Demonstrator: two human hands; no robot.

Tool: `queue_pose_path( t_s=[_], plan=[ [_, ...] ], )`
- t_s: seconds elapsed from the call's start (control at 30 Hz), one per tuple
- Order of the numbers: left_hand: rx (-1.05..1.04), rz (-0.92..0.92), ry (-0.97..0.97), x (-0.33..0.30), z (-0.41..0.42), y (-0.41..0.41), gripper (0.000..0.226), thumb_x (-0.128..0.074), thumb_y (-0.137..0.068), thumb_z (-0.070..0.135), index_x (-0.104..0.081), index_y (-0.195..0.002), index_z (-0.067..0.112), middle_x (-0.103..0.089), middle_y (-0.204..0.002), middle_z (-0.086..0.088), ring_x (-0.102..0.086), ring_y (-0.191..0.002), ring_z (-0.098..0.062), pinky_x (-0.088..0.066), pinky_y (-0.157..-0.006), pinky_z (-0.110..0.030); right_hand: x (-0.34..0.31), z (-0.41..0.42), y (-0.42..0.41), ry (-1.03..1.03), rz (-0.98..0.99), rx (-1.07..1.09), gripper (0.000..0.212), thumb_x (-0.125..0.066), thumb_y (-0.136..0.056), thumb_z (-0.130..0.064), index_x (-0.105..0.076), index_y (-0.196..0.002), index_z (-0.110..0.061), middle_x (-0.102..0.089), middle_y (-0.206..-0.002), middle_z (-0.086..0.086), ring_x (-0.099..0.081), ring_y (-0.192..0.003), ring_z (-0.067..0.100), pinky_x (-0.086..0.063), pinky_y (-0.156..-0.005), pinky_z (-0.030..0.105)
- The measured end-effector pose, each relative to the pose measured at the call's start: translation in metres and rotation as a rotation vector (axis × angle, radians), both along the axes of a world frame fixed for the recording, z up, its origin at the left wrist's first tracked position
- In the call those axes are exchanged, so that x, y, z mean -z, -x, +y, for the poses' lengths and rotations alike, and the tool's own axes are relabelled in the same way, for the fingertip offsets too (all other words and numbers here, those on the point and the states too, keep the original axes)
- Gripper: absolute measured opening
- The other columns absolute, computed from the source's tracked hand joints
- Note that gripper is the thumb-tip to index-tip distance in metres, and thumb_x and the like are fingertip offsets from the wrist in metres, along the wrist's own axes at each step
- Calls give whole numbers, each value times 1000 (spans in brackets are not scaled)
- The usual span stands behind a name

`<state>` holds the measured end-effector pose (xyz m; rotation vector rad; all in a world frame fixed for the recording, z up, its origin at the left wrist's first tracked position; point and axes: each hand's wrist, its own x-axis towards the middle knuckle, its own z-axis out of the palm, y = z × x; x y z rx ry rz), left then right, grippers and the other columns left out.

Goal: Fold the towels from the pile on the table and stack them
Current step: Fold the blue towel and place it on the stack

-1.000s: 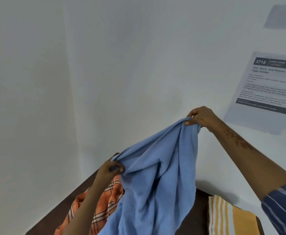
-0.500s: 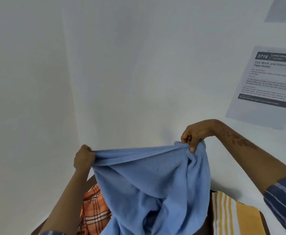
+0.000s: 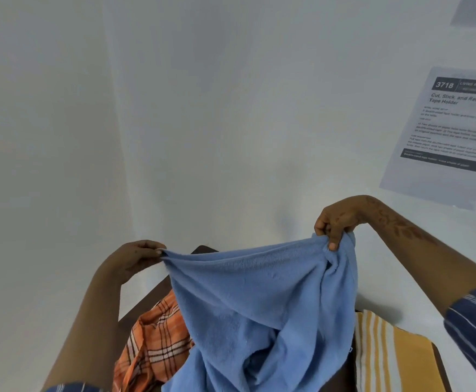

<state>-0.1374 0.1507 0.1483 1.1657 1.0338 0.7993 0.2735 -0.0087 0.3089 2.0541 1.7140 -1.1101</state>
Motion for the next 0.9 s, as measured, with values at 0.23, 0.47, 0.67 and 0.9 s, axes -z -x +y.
queue_pose_path(
  t_s=[0.23, 0.47, 0.67, 0.9],
  plan=[
    [170, 619, -615, 23, -9, -9, 32, -82, -67, 13, -64, -93, 21, -59, -99, 0, -58, -92, -17, -47, -84, -26, -3, 6, 17, 192, 90, -9, 22, -65, -81, 7, -70, -81, -14, -73, -86, 1, -67, -88, 17, -45, -100, 47],
    [-180, 608, -633, 27, -14, -16, 5, -69, -81, 5, -69, -80, 10, -66, -79, -9, -56, -76, -23, -35, -59, -15, -6, 38, 28, -754, -208, 162, 14, -77, -70, -6, -71, -80, -15, -65, -75, 3, -57, -75, 15, -41, -61, 24],
    [-108, 421, -451, -13, -50, -43, 13, -66, -83, 11, -60, -78, 21, -65, -73, -6, -59, -67, -23, -52, -66, -35, 45, 58, 60, -1023, 188, 501, 42, -77, -66, 4, -61, -103, -7, -57, -67, 5, -56, -58, 11, -38, -49, 9],
    [85, 270, -363, -1, -94, -107, 5, -60, -89, 10, -64, -91, 12, -64, -74, -6, -62, -61, -19, -57, -65, -32, 133, 30, 148, -949, 473, 491, 25, -71, -71, 3, -62, -79, -19, -61, -64, -2, -57, -58, 7, -45, -56, 18]
  ],
)
